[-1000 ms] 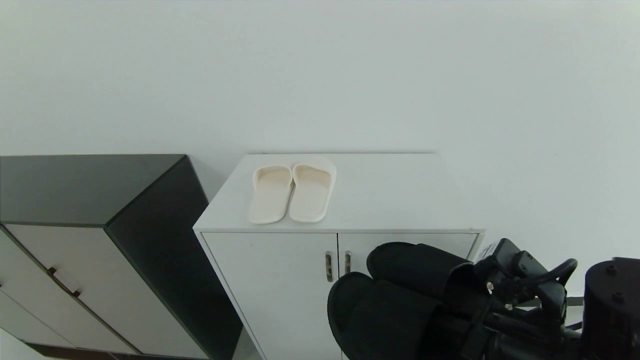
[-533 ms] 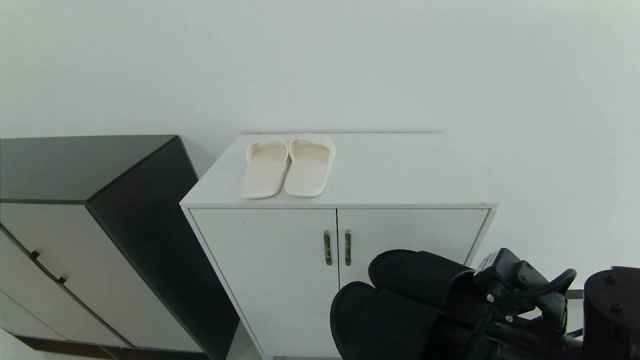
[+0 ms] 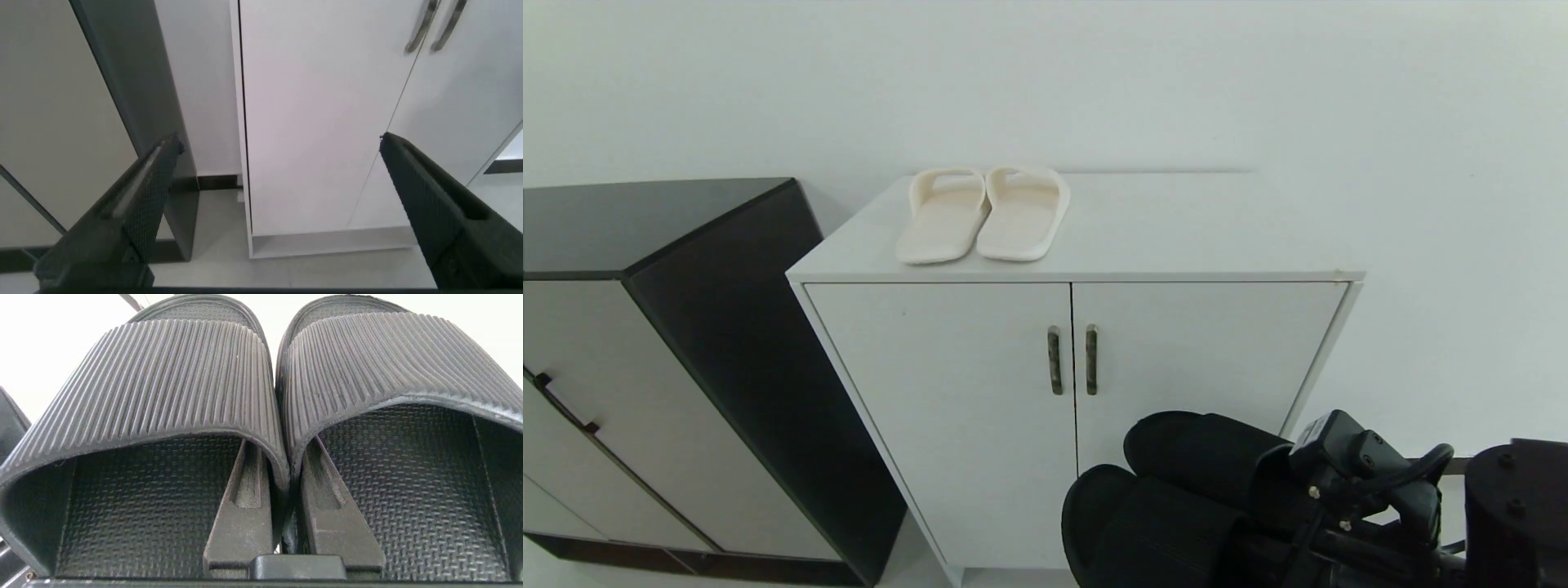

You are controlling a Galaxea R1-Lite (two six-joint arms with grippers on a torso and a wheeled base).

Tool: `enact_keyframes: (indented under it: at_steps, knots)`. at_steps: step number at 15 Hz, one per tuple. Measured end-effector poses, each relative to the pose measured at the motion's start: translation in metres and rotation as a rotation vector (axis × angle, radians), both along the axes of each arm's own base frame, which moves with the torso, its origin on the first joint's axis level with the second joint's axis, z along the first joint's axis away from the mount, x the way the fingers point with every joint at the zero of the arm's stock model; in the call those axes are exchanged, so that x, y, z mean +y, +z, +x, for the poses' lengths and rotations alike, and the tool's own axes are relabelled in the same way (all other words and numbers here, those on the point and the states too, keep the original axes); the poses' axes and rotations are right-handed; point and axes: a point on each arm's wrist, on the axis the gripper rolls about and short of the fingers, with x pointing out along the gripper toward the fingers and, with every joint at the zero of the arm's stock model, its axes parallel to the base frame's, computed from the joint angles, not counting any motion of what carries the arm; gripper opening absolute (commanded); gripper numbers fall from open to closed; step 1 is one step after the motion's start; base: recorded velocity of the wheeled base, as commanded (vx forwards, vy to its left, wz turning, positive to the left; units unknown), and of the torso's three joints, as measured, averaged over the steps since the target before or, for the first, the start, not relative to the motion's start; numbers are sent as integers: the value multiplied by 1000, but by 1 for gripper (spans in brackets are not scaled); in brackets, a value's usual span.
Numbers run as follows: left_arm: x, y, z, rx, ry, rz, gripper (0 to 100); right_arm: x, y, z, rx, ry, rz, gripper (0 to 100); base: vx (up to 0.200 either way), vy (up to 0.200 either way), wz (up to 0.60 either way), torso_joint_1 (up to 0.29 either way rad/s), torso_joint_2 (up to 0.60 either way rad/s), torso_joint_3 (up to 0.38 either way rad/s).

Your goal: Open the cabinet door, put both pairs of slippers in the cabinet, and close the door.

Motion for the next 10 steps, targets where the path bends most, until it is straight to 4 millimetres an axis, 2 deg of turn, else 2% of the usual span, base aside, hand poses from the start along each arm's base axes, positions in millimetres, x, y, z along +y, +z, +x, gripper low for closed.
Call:
enact_keyframes:
  at_steps: [7, 10]
  knots:
    - [0, 0, 1, 11, -3, 1, 100, 0, 0, 0, -13, 3, -11, 0, 0, 0, 0, -143, 474, 327]
    - [0, 2, 7, 97, -4, 0, 100, 0, -2, 0, -9, 2, -18, 0, 0, 0, 0, -94, 448, 354]
